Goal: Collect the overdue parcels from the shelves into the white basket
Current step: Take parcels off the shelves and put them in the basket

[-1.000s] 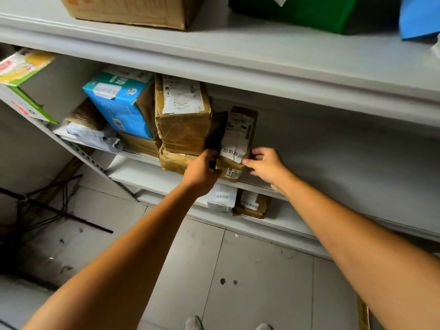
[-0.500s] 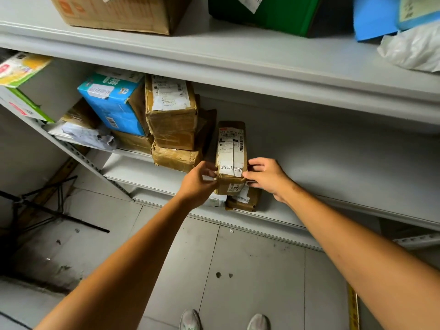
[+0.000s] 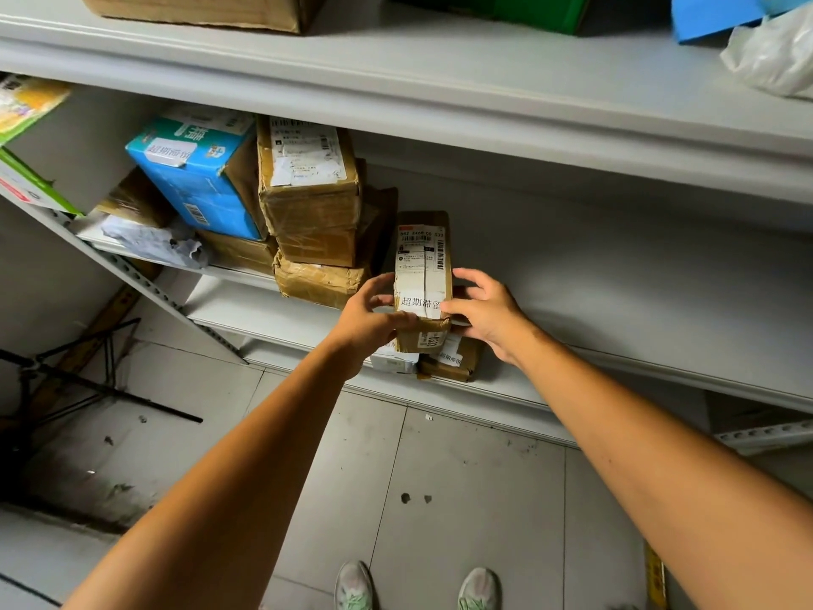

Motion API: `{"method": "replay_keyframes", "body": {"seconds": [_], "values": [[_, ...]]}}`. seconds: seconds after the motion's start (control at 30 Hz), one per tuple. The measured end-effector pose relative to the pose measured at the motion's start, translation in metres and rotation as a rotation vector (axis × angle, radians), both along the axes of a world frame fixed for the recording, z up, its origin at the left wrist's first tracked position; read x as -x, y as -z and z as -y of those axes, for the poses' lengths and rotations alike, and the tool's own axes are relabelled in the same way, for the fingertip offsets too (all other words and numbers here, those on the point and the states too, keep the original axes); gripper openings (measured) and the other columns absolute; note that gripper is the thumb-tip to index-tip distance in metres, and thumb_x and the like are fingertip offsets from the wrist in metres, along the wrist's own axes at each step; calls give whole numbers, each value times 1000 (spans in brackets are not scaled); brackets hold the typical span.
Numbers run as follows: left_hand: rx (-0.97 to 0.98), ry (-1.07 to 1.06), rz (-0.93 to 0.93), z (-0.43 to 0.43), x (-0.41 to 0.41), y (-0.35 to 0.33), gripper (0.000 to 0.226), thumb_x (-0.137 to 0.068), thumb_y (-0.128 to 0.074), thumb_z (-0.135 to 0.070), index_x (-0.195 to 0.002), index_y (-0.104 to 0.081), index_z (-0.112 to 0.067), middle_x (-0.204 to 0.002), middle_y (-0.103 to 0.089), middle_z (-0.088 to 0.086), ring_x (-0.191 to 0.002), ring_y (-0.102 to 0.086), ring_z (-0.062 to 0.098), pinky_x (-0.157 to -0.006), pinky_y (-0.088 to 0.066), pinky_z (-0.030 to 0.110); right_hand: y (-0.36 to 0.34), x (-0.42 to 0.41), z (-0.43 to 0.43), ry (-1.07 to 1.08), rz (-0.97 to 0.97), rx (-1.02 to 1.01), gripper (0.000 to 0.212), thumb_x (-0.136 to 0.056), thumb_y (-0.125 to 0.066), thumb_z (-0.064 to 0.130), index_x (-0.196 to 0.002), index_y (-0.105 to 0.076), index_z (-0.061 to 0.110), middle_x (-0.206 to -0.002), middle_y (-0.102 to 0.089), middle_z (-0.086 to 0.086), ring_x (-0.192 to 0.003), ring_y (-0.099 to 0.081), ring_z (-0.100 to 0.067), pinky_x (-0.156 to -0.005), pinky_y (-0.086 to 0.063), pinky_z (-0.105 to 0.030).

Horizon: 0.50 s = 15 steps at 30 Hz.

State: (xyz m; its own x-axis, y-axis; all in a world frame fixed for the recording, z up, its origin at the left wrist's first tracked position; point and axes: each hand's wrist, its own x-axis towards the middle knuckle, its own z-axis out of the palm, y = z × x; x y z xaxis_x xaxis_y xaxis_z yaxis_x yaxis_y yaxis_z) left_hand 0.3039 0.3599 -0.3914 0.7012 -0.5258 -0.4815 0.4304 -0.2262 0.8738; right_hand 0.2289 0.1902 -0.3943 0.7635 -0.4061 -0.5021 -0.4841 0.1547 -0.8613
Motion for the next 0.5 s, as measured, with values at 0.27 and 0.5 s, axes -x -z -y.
{"method": "replay_keyframes", "body": {"seconds": [0.27,0.5], "values": [[52,28,-66,-3,-2,5,77,-83,-69,10,-145,-43,-28,-130,-55,11,-118,-60,27,-79,-57,27,3,-1,2,12,-2,-57,69,-82,-73,1,-139,-48,33,-141,-52,-10,-119,-58,-29,-94,-51,-58],[60,46,-39,-11,12,8,74,-81,-71,10,-139,-48,-29,-126,-58,10,-111,-65,25,-86,-58,31,4,22,-11,65,30,-54,70,-83,-68,-8,-140,-47,27,-136,-54,-7,-102,-65,-19,-72,-60,-39]]}}
